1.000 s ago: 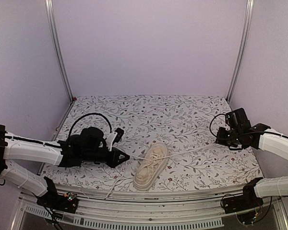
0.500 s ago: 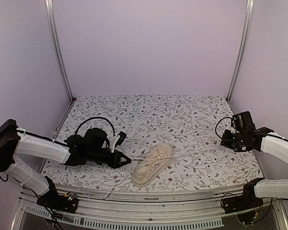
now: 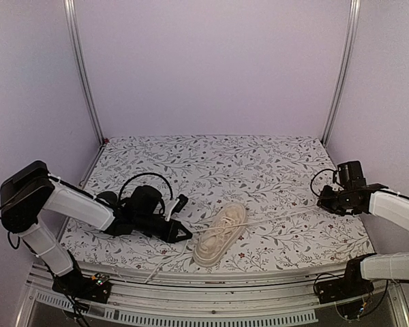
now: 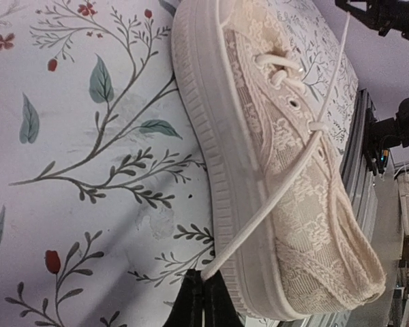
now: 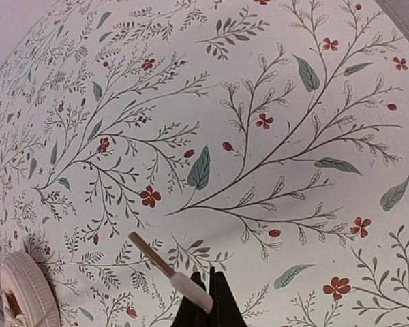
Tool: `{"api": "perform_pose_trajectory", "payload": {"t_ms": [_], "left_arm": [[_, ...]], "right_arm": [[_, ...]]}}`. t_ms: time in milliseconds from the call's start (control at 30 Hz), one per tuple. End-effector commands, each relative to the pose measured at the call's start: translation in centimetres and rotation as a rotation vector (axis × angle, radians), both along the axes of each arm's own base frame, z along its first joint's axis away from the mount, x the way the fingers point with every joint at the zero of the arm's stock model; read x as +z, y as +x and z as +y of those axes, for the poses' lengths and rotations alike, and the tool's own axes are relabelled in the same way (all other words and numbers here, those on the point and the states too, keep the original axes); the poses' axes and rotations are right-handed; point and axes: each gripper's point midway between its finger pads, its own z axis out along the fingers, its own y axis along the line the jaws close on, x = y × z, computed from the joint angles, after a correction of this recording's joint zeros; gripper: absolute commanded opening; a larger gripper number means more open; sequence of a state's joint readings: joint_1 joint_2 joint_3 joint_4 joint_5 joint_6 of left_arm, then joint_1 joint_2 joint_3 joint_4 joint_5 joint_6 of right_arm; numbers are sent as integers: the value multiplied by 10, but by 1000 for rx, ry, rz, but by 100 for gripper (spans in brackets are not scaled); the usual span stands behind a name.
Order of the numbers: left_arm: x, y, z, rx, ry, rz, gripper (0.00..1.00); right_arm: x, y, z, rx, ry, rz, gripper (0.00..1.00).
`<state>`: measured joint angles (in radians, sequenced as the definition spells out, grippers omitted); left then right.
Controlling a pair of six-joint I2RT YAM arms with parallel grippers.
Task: Tie the shoes
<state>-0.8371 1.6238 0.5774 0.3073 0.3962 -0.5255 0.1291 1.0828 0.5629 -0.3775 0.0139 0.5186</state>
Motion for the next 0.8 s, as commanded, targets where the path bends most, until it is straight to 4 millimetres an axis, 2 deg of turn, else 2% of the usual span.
{"api": "perform_pose_trajectory", "payload": {"t_ms": [0,267,333,400,433,533,600,667,767], "left_arm": [[-6,-3,11,23,22,7,0],[0,-31,-12,-88,18,-16,0],[12,-28,-13,-68,-4,-44,0],[34,-21,-16,-48,-47,-93,0],[46,-17,-19,-44,-71,-121,0],[81,-9,-33,-60,-144,-178,0],[95,-5,-44,-87,-181,-198,0],[105,-1,-56,-124,-212,-218,0],[106,5,-71,-173,-234,-218,0]], "right_arm": [[-15,4,-7,-13,21,3,2],[-34,5,-6,-16,36,45,2],[-33,4,-7,-18,31,42,2],[-30,2,-7,-19,34,32,3],[-28,1,-7,-18,36,28,8],[-22,-2,-5,-12,46,17,46],[-17,-3,-3,-4,57,2,64],[-8,-4,3,27,83,-24,71],[1,-3,17,97,135,-57,74]]}}
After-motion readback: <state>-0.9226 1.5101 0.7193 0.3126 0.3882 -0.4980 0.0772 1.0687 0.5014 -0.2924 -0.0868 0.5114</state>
